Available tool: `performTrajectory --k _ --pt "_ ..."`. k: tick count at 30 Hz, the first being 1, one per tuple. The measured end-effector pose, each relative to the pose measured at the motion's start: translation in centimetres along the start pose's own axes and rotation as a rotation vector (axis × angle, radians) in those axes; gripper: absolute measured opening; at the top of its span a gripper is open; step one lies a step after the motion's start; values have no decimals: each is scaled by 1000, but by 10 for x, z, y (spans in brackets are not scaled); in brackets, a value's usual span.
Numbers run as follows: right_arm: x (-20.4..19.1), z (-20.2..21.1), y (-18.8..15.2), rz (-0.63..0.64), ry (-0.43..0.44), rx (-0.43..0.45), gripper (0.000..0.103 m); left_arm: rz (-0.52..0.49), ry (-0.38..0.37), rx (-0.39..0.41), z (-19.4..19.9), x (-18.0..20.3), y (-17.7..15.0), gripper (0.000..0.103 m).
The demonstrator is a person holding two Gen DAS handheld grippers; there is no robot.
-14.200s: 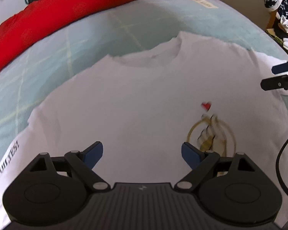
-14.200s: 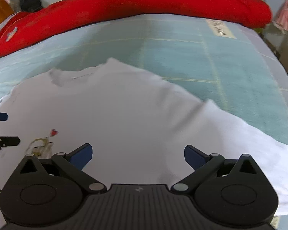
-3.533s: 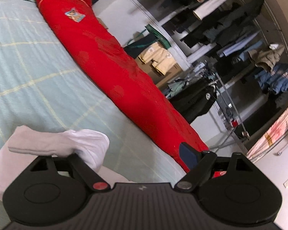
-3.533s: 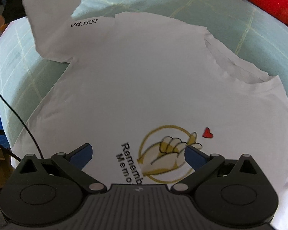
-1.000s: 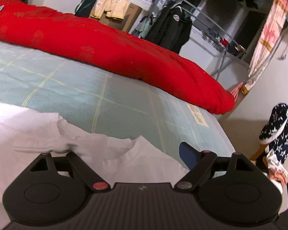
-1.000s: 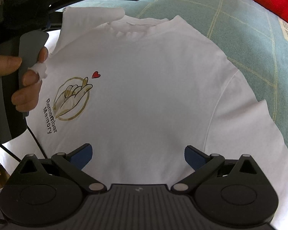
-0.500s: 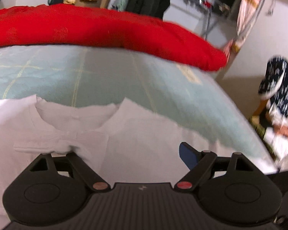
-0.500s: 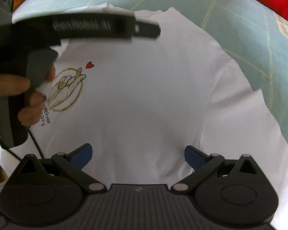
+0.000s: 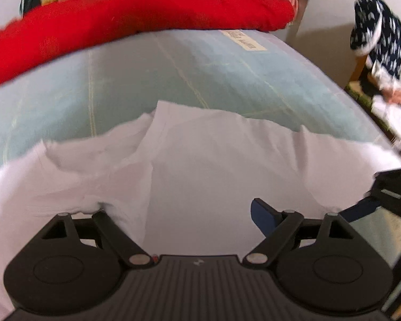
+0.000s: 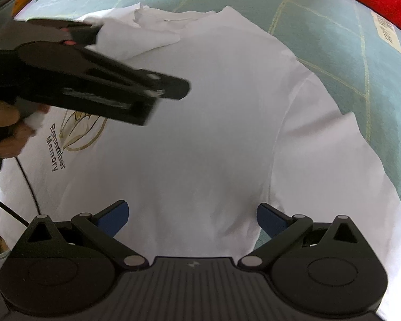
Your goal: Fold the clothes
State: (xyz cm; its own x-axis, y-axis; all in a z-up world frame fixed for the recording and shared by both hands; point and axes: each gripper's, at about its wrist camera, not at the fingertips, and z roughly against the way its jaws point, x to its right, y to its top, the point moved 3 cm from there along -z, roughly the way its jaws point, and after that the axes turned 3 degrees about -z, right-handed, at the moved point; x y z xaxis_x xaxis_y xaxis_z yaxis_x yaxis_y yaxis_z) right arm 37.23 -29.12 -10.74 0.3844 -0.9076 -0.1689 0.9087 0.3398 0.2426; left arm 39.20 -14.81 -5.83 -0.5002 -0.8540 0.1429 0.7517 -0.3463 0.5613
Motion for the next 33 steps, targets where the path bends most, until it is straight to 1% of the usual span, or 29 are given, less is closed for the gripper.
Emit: performTrajectory --k 4,6,8,9,11,12,14,15,17,19,22,23,24,25,27,30,31,33 --pt "0 3 -6 -14 -11 4 103 85 -68 5 16 -14 -10 87" --pt "1 3 -8 -21 -16 4 103 157 -108 9 19 -25 -16 87" --pt "1 3 -11 -26 -18 4 103 253 -135 22 20 -35 -19 87" --pt "1 3 -12 -28 -19 5 103 302 -149 42 21 -40 -19 87" --pt "0 3 -14 -30 -21 2 103 351 -170 106 23 -41 -14 87" --pt "-1 3 -15 -31 -22 0 103 360 -185 144 25 -40 -10 87" --pt "-3 3 -18 -29 -21 -4 103 357 -219 194 26 -34 -1 87" --pt "-4 3 -18 -27 -20 -5 103 342 -233 202 25 -29 5 87" --pt "-5 3 -19 -23 -19 -7 103 281 -227 206 20 -18 12 87" --pt "-7 3 -18 -20 -20 -7 103 152 -211 209 14 -2 14 87" --pt "-10 3 -17 -25 -20 -3 103 -46 -135 97 -8 19 8 87" --pt "-11 2 -16 -27 -21 -1 103 -97 -111 73 -12 24 4 86" --pt "-12 1 -15 -29 -23 1 103 -144 -86 55 -15 28 1 86" --pt "-12 1 -15 -31 -25 3 103 -142 -85 44 -14 27 -2 86" --pt "-10 2 -17 -41 -27 6 103 -97 -103 27 -10 21 -6 87" --pt "-7 1 -21 -56 -33 2 103 76 -146 24 1 -3 -15 87" --pt "-7 0 -22 -60 -34 1 103 131 -152 38 4 -12 -18 87" --pt "-6 0 -24 -67 -31 1 103 248 -161 89 10 -31 -20 87"
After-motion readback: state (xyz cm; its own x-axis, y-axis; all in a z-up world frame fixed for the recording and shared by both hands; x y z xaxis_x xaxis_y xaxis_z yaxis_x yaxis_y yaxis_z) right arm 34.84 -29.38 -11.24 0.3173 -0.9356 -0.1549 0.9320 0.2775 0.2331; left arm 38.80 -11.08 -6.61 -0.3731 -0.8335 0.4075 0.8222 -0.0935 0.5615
